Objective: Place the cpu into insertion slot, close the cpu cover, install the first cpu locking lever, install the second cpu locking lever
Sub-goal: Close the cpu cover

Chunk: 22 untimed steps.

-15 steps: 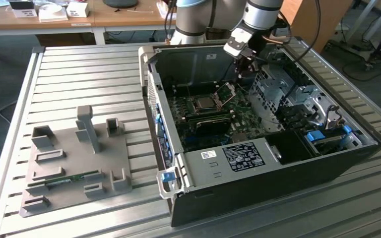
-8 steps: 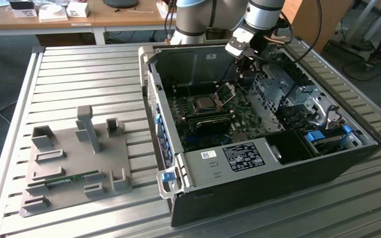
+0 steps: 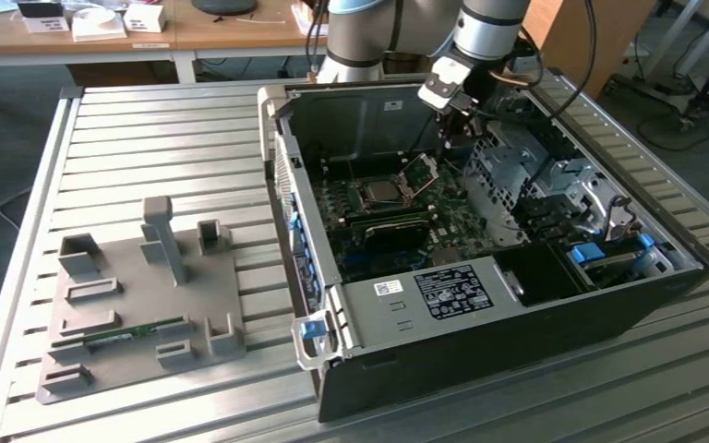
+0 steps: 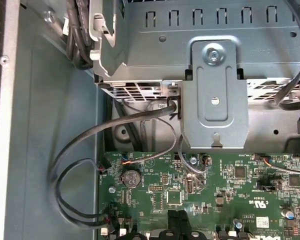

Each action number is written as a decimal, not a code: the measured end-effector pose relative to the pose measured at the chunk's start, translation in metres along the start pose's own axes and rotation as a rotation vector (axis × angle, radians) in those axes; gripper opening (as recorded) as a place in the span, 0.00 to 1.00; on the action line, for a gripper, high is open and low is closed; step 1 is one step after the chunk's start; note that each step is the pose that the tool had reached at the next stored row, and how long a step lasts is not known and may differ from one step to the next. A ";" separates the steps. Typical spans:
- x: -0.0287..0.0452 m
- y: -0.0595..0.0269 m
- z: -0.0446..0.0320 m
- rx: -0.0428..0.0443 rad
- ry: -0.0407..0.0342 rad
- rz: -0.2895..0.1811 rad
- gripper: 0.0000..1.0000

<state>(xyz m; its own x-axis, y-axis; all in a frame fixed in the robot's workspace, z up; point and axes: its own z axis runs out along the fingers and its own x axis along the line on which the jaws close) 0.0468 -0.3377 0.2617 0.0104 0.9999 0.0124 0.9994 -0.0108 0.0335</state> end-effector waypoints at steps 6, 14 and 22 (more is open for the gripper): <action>-0.0001 -0.0002 0.0057 0.0000 -0.0006 0.000 0.11; -0.0001 0.0001 0.0106 0.0000 -0.0013 0.000 0.11; -0.0002 0.0009 0.0163 0.0000 -0.0018 0.000 0.11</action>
<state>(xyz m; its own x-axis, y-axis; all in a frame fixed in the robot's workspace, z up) 0.0483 -0.3377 0.2454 0.0105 0.9999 0.0106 0.9994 -0.0109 0.0335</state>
